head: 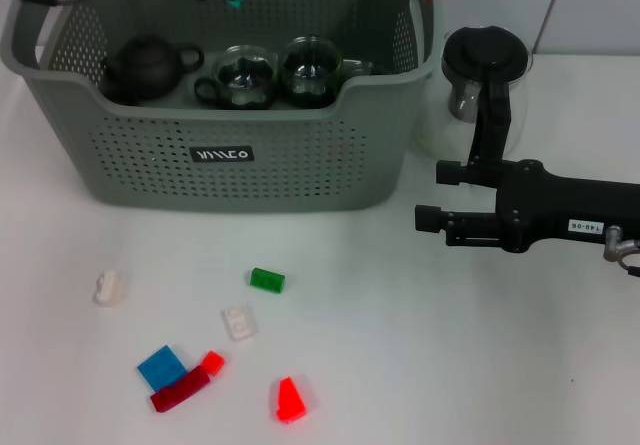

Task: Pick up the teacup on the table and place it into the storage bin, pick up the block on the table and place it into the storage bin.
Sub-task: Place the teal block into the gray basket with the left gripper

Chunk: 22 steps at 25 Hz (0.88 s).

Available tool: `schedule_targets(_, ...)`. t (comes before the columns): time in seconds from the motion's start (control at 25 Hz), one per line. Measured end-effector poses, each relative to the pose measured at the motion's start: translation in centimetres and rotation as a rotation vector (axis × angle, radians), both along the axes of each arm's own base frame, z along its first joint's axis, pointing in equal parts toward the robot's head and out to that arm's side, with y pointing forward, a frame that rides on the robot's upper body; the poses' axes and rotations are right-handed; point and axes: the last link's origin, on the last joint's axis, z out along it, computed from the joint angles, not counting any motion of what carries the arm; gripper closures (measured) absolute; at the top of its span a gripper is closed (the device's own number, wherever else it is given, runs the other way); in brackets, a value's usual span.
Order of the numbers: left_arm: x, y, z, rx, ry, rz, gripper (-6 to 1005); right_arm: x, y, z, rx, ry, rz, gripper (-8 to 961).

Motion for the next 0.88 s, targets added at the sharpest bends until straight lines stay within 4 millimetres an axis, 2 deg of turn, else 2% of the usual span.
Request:
schedule_targets(0.2, -1.2, 2.5, -3.3, 0.025, 0.057, 0.044, 543, 0.0, 0.0, 0.0, 0.004, 0.000, 0.000, 68)
schedule_targets(0.48, -2.3, 3.6, -7.1, -0.004, 0.176, 0.063, 533, 0.1, 0.0, 0.1, 0.004, 0.003, -0.003, 68)
schedule_targets(0.64, -2.2, 3.6, -8.1, -0.025, 0.244, 0.061, 528, 0.0, 0.0, 0.1, 0.003, 0.004, -0.005, 68)
schedule_targets(0.88, -1.8, 3.5, -8.4, -0.048, 0.270, 0.057, 519, 0.0, 0.0, 0.1, 0.004, 0.003, -0.003, 69)
